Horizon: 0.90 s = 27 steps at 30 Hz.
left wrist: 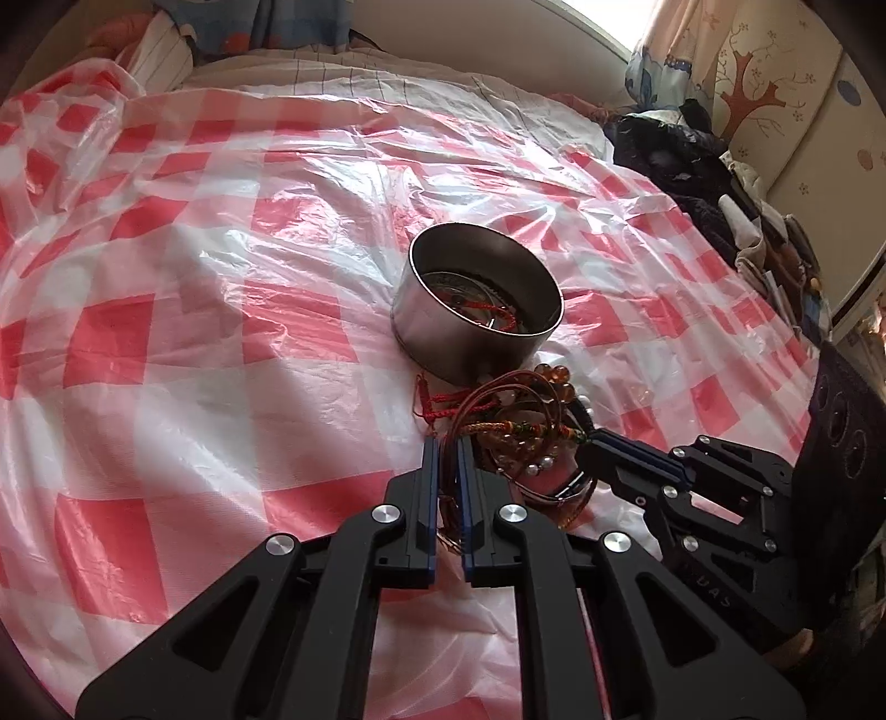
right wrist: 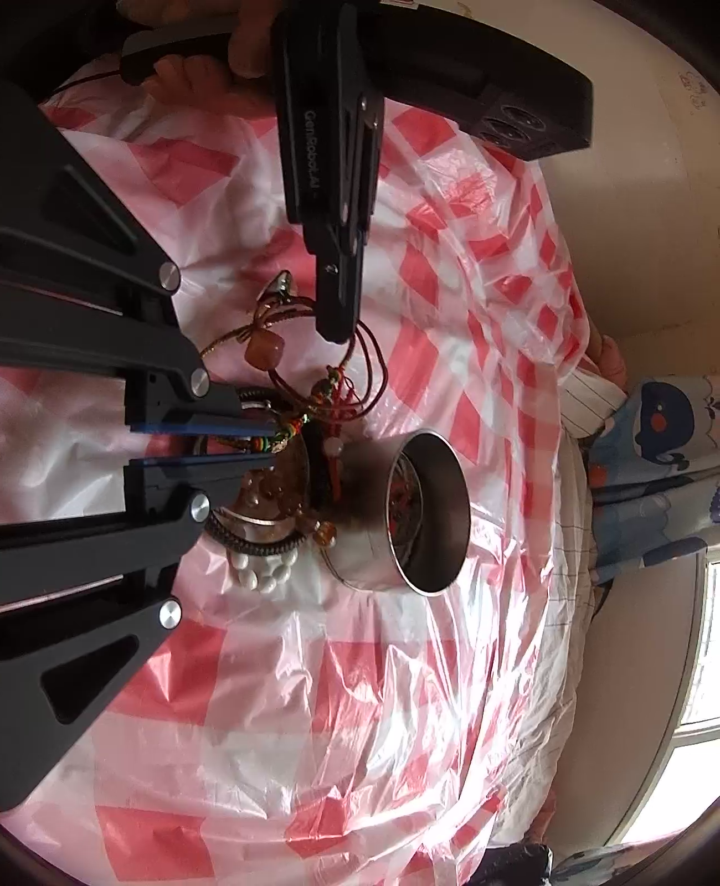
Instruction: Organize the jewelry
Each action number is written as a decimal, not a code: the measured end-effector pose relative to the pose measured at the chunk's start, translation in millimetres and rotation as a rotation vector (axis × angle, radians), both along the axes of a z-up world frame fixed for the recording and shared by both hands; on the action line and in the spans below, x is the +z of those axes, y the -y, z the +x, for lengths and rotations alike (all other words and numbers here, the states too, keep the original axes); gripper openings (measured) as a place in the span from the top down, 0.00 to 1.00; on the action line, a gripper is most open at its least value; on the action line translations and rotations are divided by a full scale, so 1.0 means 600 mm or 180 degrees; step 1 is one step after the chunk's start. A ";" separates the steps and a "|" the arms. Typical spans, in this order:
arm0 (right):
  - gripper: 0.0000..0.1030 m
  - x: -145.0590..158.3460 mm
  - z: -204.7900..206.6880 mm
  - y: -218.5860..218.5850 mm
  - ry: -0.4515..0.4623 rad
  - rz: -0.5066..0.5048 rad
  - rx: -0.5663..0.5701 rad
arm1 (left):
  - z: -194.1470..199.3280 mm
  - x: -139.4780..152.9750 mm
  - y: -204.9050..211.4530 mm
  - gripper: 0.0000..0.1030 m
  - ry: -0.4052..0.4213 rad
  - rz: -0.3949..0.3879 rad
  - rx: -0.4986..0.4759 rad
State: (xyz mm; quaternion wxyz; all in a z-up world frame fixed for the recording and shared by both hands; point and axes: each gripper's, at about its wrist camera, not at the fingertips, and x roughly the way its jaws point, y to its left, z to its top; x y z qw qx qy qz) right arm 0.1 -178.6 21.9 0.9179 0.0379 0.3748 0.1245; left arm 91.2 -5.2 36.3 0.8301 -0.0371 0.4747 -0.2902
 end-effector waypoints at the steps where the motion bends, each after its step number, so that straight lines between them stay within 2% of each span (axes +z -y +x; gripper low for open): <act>1: 0.94 -0.001 0.002 0.008 -0.0012 -0.0043 -0.0088 | 0.002 -0.001 -0.004 0.93 -0.0056 -0.0109 0.0011; 3: 0.94 -0.004 0.006 0.026 -0.0035 -0.0063 -0.0254 | 0.007 -0.003 -0.016 0.93 -0.0163 -0.0311 0.0044; 4: 0.94 -0.002 0.006 0.035 -0.0028 -0.0011 -0.0303 | 0.008 -0.002 -0.020 0.93 -0.0159 -0.0328 0.0082; 11: 0.94 0.005 0.002 0.036 0.0043 0.0007 -0.0279 | 0.005 -0.004 0.002 0.92 -0.0029 -0.0208 0.0024; 12: 0.94 0.005 0.002 0.036 0.0043 0.0008 -0.0285 | 0.003 -0.005 0.008 0.89 0.0023 -0.0172 0.0005; 16: 0.94 0.001 0.004 0.036 0.0007 0.0014 -0.0298 | 0.012 -0.014 0.035 0.57 0.0253 -0.0014 0.0047; 17: 0.94 0.000 0.004 0.036 0.0002 0.0019 -0.0295 | 0.016 -0.017 0.045 0.57 0.0314 0.0093 0.0077; 20: 0.94 -0.002 0.005 0.038 -0.0012 0.0032 -0.0290 | 0.018 -0.019 0.067 0.54 0.0493 0.0215 0.0019; 23: 0.94 -0.006 0.006 0.038 -0.0051 0.0041 -0.0286 | 0.017 -0.027 0.079 0.56 0.0539 0.0358 -0.0037; 24: 0.94 -0.007 0.007 0.038 -0.0059 0.0042 -0.0286 | 0.018 -0.030 0.080 0.61 0.0536 0.0386 -0.0034; 26: 0.94 -0.008 0.008 0.039 -0.0071 0.0046 -0.0291 | 0.020 -0.032 0.079 0.86 0.0544 0.0433 -0.0061; 27: 0.94 -0.009 0.008 0.040 -0.0081 0.0050 -0.0295 | 0.019 -0.030 0.079 0.91 0.0578 0.0481 -0.0086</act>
